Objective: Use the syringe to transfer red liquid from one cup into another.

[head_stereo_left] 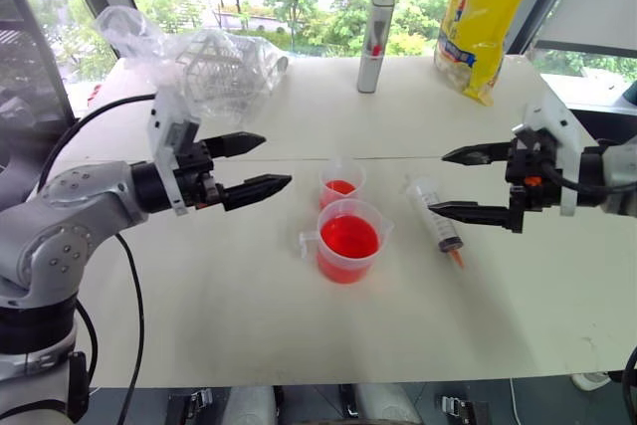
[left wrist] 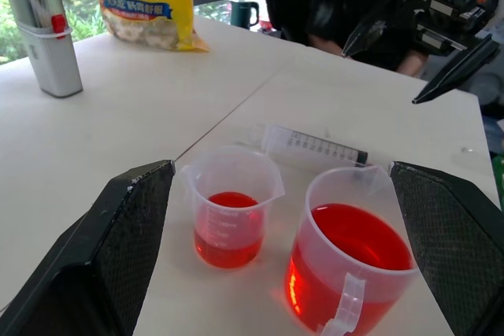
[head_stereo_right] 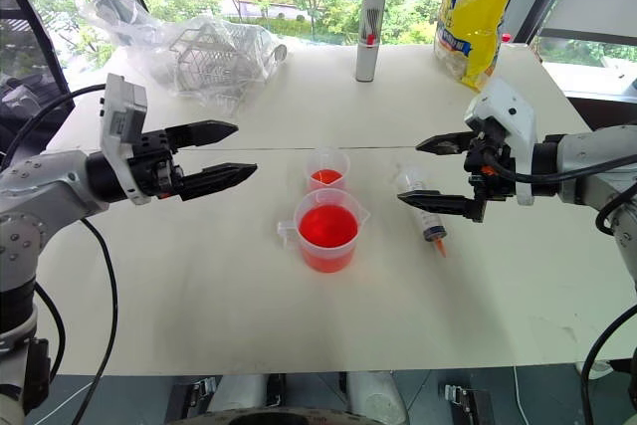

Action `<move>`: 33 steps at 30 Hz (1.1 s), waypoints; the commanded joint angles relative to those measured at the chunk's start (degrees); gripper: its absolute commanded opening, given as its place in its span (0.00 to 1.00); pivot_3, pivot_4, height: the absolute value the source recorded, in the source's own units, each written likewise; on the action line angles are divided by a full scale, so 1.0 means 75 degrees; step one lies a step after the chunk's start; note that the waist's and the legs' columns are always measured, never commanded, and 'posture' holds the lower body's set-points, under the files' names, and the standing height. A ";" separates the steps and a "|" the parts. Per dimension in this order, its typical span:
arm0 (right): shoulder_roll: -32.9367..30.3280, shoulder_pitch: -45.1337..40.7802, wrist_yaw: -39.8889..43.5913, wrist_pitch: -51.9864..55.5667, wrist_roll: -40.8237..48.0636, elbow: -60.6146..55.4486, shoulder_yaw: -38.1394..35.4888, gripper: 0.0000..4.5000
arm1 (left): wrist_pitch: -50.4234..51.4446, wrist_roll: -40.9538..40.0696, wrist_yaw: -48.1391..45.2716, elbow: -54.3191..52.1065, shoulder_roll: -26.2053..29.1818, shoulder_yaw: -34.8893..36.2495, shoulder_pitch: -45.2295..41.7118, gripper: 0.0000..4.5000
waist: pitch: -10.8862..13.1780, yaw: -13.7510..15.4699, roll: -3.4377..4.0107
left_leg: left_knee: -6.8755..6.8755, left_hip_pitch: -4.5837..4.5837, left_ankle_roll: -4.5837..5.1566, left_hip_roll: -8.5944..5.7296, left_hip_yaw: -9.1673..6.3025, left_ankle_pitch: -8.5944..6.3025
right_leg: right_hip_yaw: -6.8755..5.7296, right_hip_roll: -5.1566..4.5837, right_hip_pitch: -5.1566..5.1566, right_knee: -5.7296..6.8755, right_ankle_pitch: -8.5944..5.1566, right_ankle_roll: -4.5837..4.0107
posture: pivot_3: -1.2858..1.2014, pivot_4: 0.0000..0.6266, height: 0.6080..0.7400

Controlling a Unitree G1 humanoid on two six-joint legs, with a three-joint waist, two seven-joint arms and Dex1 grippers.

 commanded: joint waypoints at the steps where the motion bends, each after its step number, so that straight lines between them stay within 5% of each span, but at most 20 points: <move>1: -0.0121 -0.0049 -0.0020 -0.0090 0.0003 -0.0132 -0.0132 1.00 | -0.0170 0.0048 -0.0094 -0.0139 0.0090 0.0019 -0.0057 1.00 | 0.0000 0.0000 0.0000 | 0.0000 0.0000 0.0000 0.0000 0.0000 0.0000 | 0.0000 0.0000 0.0000 0.0000 0.0000 0.0000 | 0.52 0.24 1.00; 19: -0.0388 -0.0267 -0.0291 0.0459 -0.0204 0.0050 0.0366 1.00 | -0.0166 0.0019 -0.0149 -0.0153 -0.0011 -0.0021 -0.0130 1.00 | 0.0000 -0.0002 0.0001 | 0.0001 0.0001 0.0000 0.0000 0.0000 0.0000 | 0.0000 0.0000 0.0000 0.0001 0.0000 0.0000 | 0.52 0.24 1.00; 24: -0.0211 -0.1564 -0.0737 0.1547 -0.0920 0.0884 0.1842 1.00 | -0.0241 0.0118 -0.0174 -0.0091 -0.0082 -0.0129 -0.0186 1.00 | -0.0001 -0.0014 0.0001 | 0.0008 0.0005 0.0000 0.0000 0.0004 0.0000 | 0.0004 -0.0001 0.0001 0.0003 0.0000 -0.0002 | 0.52 0.24 1.00; 33: 0.1760 -0.3944 -0.2272 0.4229 -0.2178 0.3914 0.3957 1.00 | -0.0452 0.0275 -0.0109 -0.0126 -0.0315 -0.0292 -0.0143 1.00 | -0.0002 0.0003 0.0002 | 0.0006 -0.0006 0.0000 -0.0002 0.0011 0.0000 | 0.0012 0.0003 -0.0020 0.0014 0.0000 -0.0006 | 0.52 0.24 1.00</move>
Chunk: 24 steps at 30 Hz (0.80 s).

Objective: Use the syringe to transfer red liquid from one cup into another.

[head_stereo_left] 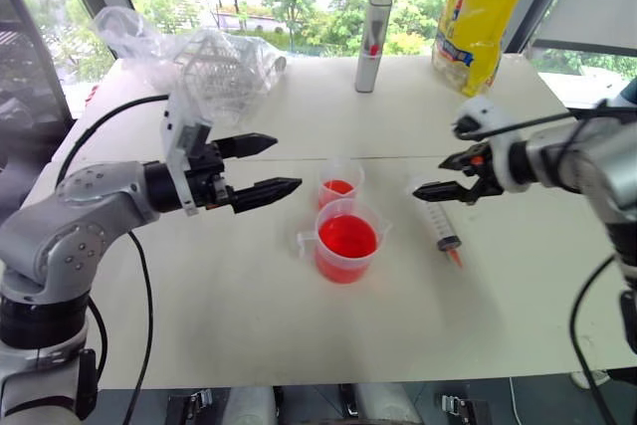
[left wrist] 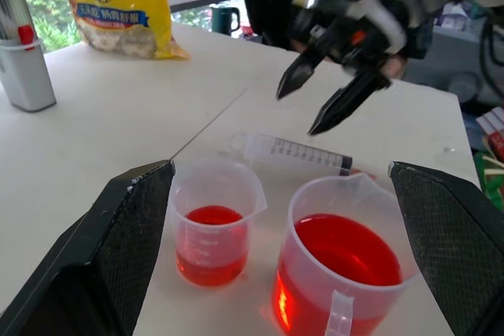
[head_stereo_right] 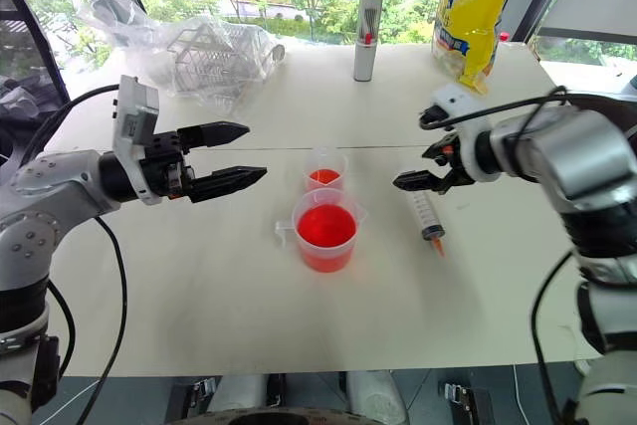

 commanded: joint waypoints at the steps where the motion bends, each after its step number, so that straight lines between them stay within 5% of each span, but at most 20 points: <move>1: 0.0454 -0.0602 -0.0573 0.0566 -0.0615 0.1291 0.0370 1.00 | -0.0202 0.0053 0.0034 -0.0187 -0.0032 0.0057 0.0008 1.00 | 0.0000 0.0025 0.0000 | 0.0002 -0.0005 0.0000 -0.0002 -0.0001 0.0000 | -0.0002 -0.0001 -0.0002 0.0000 0.0000 0.0000 | 0.52 0.24 1.00; 14: 0.1314 -0.1027 -0.0477 0.0237 -0.1325 0.3210 0.1359 1.00 | -0.0241 0.0022 0.0315 -0.0444 -0.0062 0.0173 0.0237 1.00 | -0.0001 -0.0013 0.0003 | 0.0002 -0.0017 0.0000 -0.0008 0.0000 0.0000 | -0.0003 0.0004 -0.0015 0.0003 0.0002 0.0004 | 0.52 0.24 1.00; 17: 0.1373 -0.1021 -0.0385 0.0197 -0.1396 0.3253 0.1470 0.80 | -0.0247 0.0024 0.0339 -0.0448 -0.0058 0.0166 0.0239 1.00 | -0.0002 -0.0011 0.0003 | 0.0002 -0.0017 0.0000 -0.0007 -0.0001 0.0000 | -0.0004 0.0005 -0.0015 0.0004 0.0002 0.0004 | 0.52 0.24 1.00; 21: 0.1520 -0.0882 -0.0363 0.0169 -0.1492 0.3248 0.1483 0.35 | -0.0277 0.0073 0.0322 -0.0413 -0.0057 0.0118 0.0206 1.00 | -0.0006 -0.0011 -0.0003 | 0.0003 -0.0016 0.0000 -0.0008 -0.0002 0.0000 | -0.0005 0.0004 -0.0013 0.0004 0.0002 0.0004 | 0.52 0.24 1.00; 24: 0.1535 -0.0832 -0.0364 0.0240 -0.1512 0.3175 0.1381 0.31 | -0.0295 0.0097 0.0298 -0.0375 -0.0056 0.0095 0.0163 1.00 | -0.0007 -0.0014 -0.0004 | 0.0006 -0.0013 0.0000 -0.0007 -0.0002 0.0000 | -0.0005 0.0004 -0.0008 0.0004 0.0003 0.0005 | 0.52 0.24 1.00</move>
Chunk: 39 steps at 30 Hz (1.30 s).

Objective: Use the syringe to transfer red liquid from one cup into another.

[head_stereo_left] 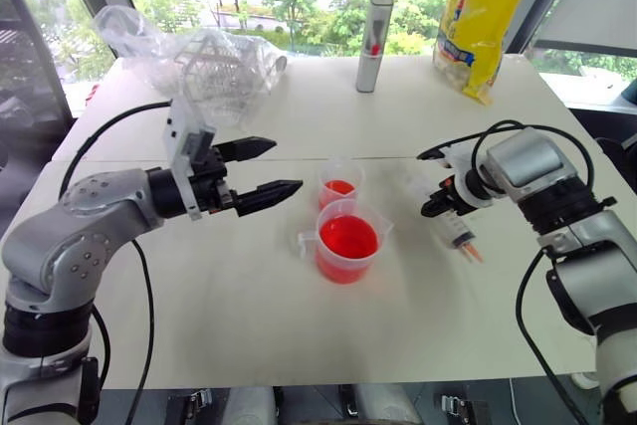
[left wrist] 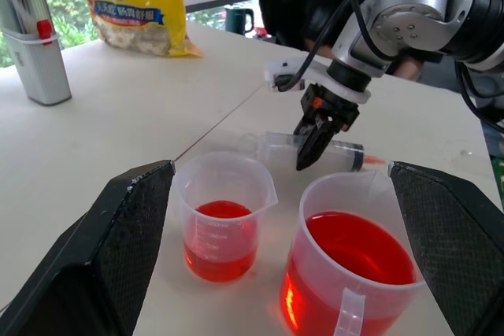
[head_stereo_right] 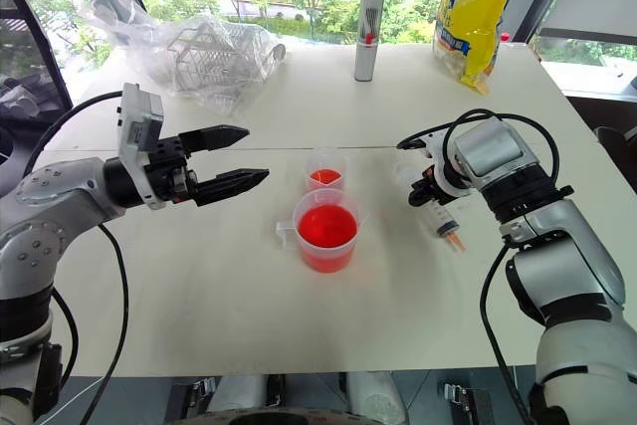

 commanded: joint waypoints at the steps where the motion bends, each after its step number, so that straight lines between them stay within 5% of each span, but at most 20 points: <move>1: 0.0020 0.0024 -0.0024 0.0082 -0.0058 -0.0165 -0.0156 0.31 | -0.0196 0.0022 -0.0035 -0.0144 0.0033 0.0089 -0.0125 1.00 | 0.0000 0.0002 0.0000 | 0.0001 0.0000 0.0000 0.0000 0.0000 0.0000 | 0.0000 0.0000 0.0001 0.0000 0.0000 0.0000 | 0.52 0.24 1.00; 9: -0.0419 0.0569 -0.0687 -0.1015 -0.0143 -0.2009 -0.1811 0.31 | -0.0248 0.0031 -0.0241 0.0361 -0.0107 -0.0034 -0.0786 1.00 | 0.0003 0.0015 0.0005 | -0.0002 -0.0007 0.0000 -0.0003 -0.0001 0.0000 | -0.0002 0.0000 -0.0004 0.0000 0.0000 0.0001 | 0.52 0.24 1.00; 13: -0.0330 0.1217 -0.0693 -0.2437 0.0357 -0.3576 -0.3460 0.31 | -0.0460 0.0296 -0.0669 0.0765 -0.0169 -0.0368 -0.1266 1.00 | 0.0003 0.0019 0.0004 | -0.0007 -0.0004 -0.0001 -0.0003 -0.0003 0.0000 | -0.0005 0.0003 -0.0002 0.0000 0.0001 0.0002 | 0.52 0.24 1.00; 20: 0.1155 0.2408 -0.0581 -0.4457 0.2591 -0.6509 -0.6118 0.31 | -0.0733 0.0651 -0.1541 0.1786 -0.0293 -0.0806 -0.2507 1.00 | 0.0005 0.0010 0.0008 | -0.0009 0.0000 -0.0002 0.0000 -0.0008 0.0000 | -0.0020 0.0012 0.0005 0.0003 0.0001 0.0004 | 0.52 0.24 1.00; 32: 0.1939 0.3907 -0.0973 -0.4746 0.4093 -0.7875 -0.5616 0.31 | -0.0807 0.0981 -0.2470 0.2510 -0.0471 -0.1126 -0.3494 1.00 | 0.0004 0.0005 0.0007 | 0.0002 0.0012 -0.0002 0.0001 -0.0010 0.0001 | -0.0014 0.0009 0.0018 0.0015 0.0002 0.0006 | 0.52 0.24 1.00; 39: 0.2400 0.5252 -0.0344 -0.6648 0.2780 -0.7575 -0.3920 0.31 | -0.0613 0.0984 -0.2913 0.2516 -0.0509 -0.1357 -0.3888 1.00 | 0.0006 0.0017 0.0014 | 0.0003 0.0008 -0.0001 -0.0003 -0.0009 0.0001 | -0.0014 0.0012 0.0016 0.0015 0.0001 0.0008 | 0.52 0.24 1.00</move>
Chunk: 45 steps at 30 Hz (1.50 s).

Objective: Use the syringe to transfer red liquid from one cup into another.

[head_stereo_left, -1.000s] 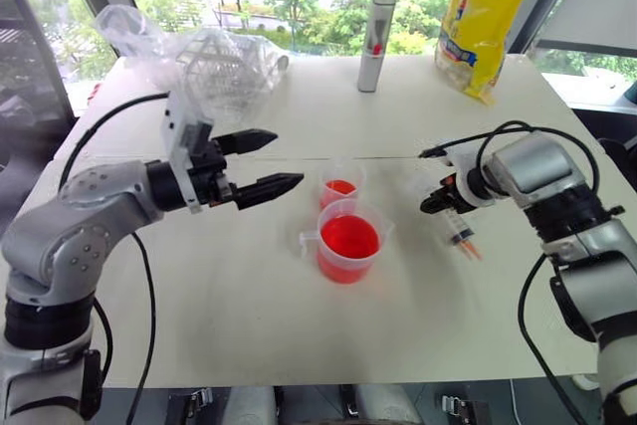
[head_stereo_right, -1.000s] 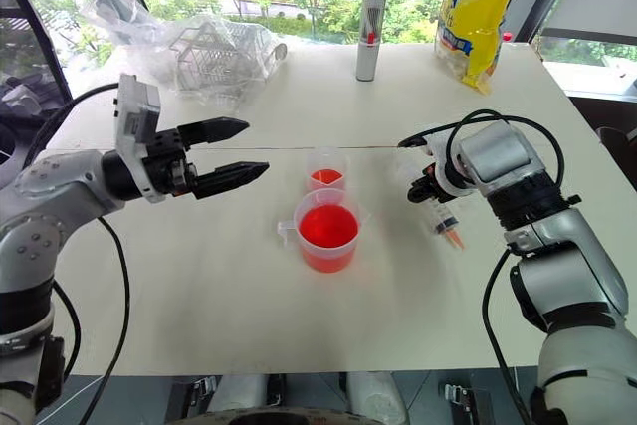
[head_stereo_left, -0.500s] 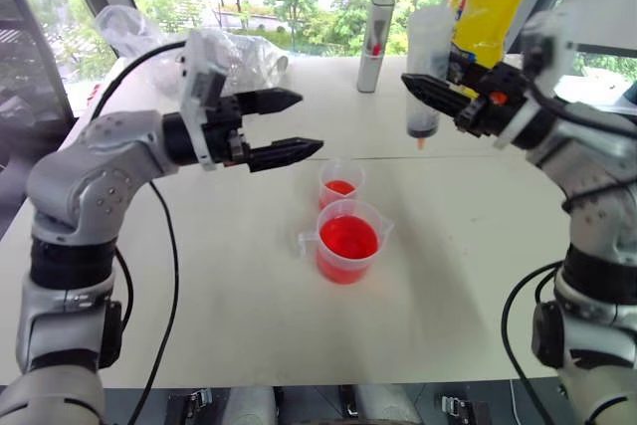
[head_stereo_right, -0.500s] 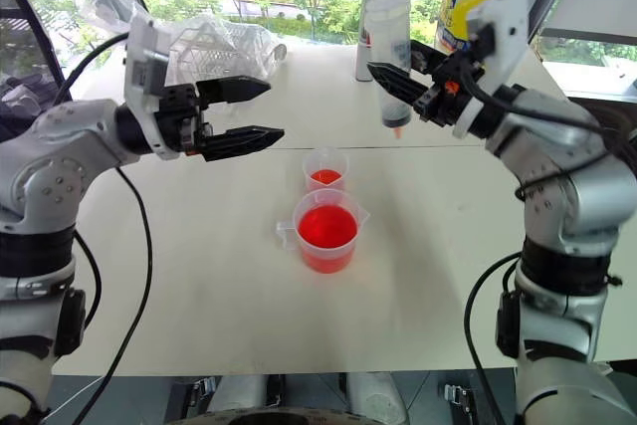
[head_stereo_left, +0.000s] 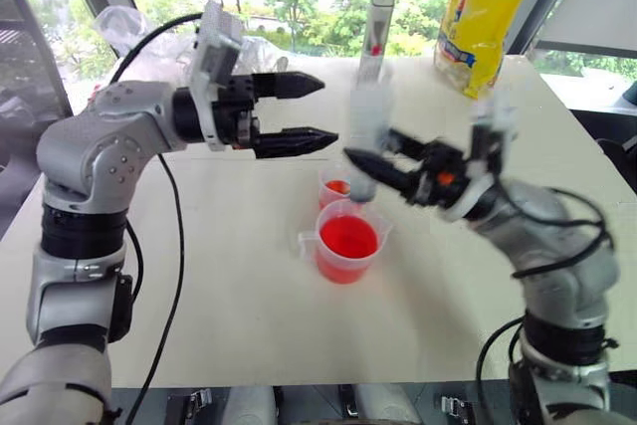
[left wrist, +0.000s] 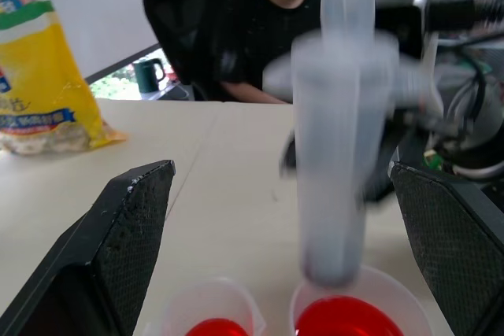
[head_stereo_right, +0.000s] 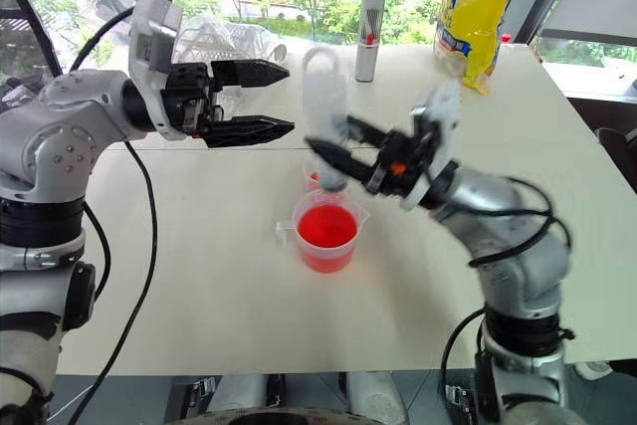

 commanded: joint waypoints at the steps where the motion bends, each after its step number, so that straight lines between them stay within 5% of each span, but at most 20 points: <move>1: -0.0123 0.0287 0.0438 -0.0921 -0.0598 0.0110 0.0450 0.31 | -0.0021 -0.0038 -0.0171 -0.0108 -0.0029 0.0070 -0.0259 1.00 | -0.0004 0.0003 -0.0009 | 0.0003 -0.0001 0.0000 -0.0002 0.0001 0.0000 | -0.0002 -0.0002 -0.0001 0.0000 0.0000 0.0001 | 0.52 0.24 1.00; 14: -0.0111 0.1063 0.0748 -0.2185 -0.1072 0.0777 0.1057 0.31 | 0.0302 -0.0037 -0.0346 -0.0299 -0.0238 -0.0072 -0.0394 1.00 | -0.0005 0.0005 -0.0010 | 0.0006 0.0003 0.0000 0.0001 -0.0002 0.0000 | -0.0003 0.0003 0.0003 0.0003 0.0000 0.0000 | 0.52 0.24 1.00; 27: -0.0236 0.1060 0.0525 -0.1830 -0.0649 0.0619 0.0715 0.31 | 0.0681 -0.0419 -0.0839 -0.0585 0.1012 0.0665 0.0299 1.00 | -0.0004 0.0001 -0.0009 | 0.0005 0.0009 0.0000 0.0004 -0.0001 0.0000 | 0.0004 0.0004 0.0004 0.0005 -0.0001 -0.0001 | 0.52 0.24 1.00; 45: -0.0361 0.1193 0.0645 -0.1865 -0.0777 0.0687 0.0769 0.31 | 0.0946 -0.0394 0.0347 -0.0616 -0.0446 -0.0002 0.0210 1.00 | -0.0005 0.0003 -0.0010 | 0.0007 0.0015 0.0000 0.0003 -0.0005 0.0000 | 0.0007 0.0010 0.0007 0.0015 0.0000 -0.0001 | 0.52 0.24 1.00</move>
